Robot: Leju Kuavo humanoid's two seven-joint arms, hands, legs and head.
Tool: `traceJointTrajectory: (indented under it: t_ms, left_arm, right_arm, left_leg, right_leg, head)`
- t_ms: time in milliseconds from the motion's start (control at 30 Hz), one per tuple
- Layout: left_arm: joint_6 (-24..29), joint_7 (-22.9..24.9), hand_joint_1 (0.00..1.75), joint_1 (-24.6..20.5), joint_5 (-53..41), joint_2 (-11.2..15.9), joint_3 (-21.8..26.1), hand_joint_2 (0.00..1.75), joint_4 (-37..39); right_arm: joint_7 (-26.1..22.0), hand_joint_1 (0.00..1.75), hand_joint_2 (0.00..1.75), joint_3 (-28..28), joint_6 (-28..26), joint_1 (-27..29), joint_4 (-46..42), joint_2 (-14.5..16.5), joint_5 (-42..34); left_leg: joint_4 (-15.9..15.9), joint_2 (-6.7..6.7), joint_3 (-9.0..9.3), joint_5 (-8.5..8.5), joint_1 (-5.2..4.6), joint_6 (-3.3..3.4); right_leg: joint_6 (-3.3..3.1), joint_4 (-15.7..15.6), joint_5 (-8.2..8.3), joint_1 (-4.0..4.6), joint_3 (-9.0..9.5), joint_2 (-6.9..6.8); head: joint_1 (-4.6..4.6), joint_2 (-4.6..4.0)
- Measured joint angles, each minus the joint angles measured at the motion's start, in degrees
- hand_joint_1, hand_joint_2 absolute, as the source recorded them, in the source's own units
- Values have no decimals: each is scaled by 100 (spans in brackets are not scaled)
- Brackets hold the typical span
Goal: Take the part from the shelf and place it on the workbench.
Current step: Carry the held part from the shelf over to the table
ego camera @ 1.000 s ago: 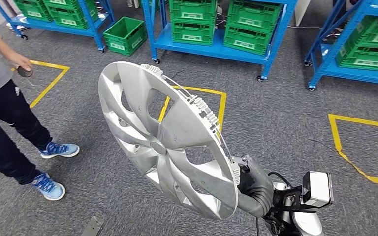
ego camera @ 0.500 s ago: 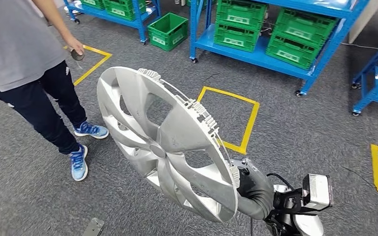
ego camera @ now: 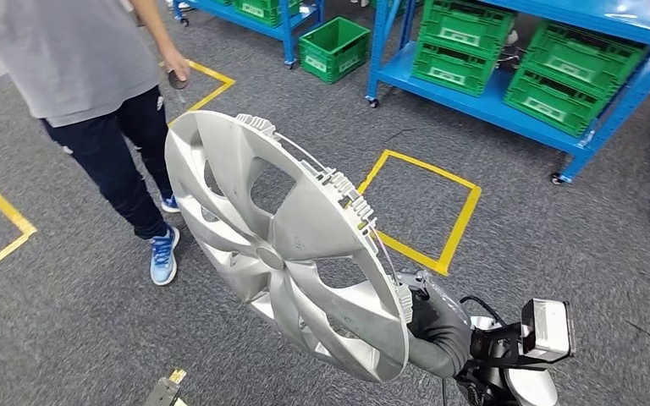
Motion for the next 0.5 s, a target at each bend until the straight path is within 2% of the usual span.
traceJointTrajectory:
  t_ms: [67,100,133,200,267,300,333,367,400,433,467,500]
  left_arm:
    - [-2,2,0,4,-4,-2,-1,175,-6]
    - [-4,3,0,12,-8,-9,1,175,-6]
    - [-5,3,0,12,-11,-16,1,175,-7]
    - [-6,4,0,-1,-14,-38,-1,175,-6]
    - [-9,4,0,-8,-15,-56,-1,175,-1]
    - [-11,4,0,-1,-16,-63,-1,175,3]
    - [-13,4,0,6,-16,-67,1,175,7]
    - [-13,4,0,12,-16,-70,1,175,10]
    - [-14,4,0,15,-16,-74,1,175,11]
    - [-14,4,0,16,-16,-77,2,175,11]
    - [-14,4,0,16,-19,-80,2,175,11]
    - [-15,4,0,22,-21,-83,2,175,11]
  right_arm:
    - [7,175,175,-3,-2,18,-14,6,15]
    - [10,175,175,-5,-4,24,-23,8,25]
    - [11,175,175,-10,-5,32,-35,9,29]
    - [12,175,175,-22,-8,60,-48,1,37]
    - [13,175,175,-27,-8,105,-51,-9,41]
    - [14,175,175,-27,-8,121,-51,-13,43]
    - [15,175,175,-27,-8,129,-51,-15,43]
    - [15,175,175,-27,-8,131,-52,-19,43]
    - [15,175,175,-29,-7,133,-54,-22,44]
    - [16,175,175,-32,-7,138,-56,-25,46]
    - [16,175,175,-40,-6,148,-63,-27,48]
    - [16,175,175,-49,-5,159,-73,-27,52]
  left_leg:
    - [-57,-116,6,29,-15,37]
    - [-118,-191,35,64,2,54]
    - [-180,-267,68,105,23,78]
    - [-258,-427,107,158,54,105]
    - [-259,-603,100,167,55,113]
    - [-256,-696,98,168,55,110]
    - [-249,-788,99,168,58,105]
    - [-234,-878,101,164,63,94]
    - [-207,-964,94,154,69,75]
    - [-169,-1041,78,138,62,45]
    - [-130,-1110,50,122,59,12]
    - [-101,-1163,18,114,56,-21]
  right_leg:
    - [52,-29,-10,-1,24,-101]
    - [76,-15,-34,-6,31,-50]
    - [82,77,-99,-12,0,70]
    - [49,619,-359,-33,-244,398]
    - [35,1364,-627,-41,-622,521]
    - [64,1537,-651,-46,-728,531]
    - [114,1491,-581,-54,-730,539]
    - [177,1206,-423,-69,-615,561]
    - [238,775,-230,-97,-430,637]
    - [262,408,-77,-109,-269,725]
    - [248,151,24,-117,-152,797]
    - [209,32,68,-112,-102,843]
  head:
    - [-3,0]
    - [3,0]
    - [4,0]
    - [27,0]
    - [43,0]
    - [43,0]
    - [43,0]
    - [44,0]
    - [45,0]
    - [46,0]
    - [45,0]
    - [41,0]
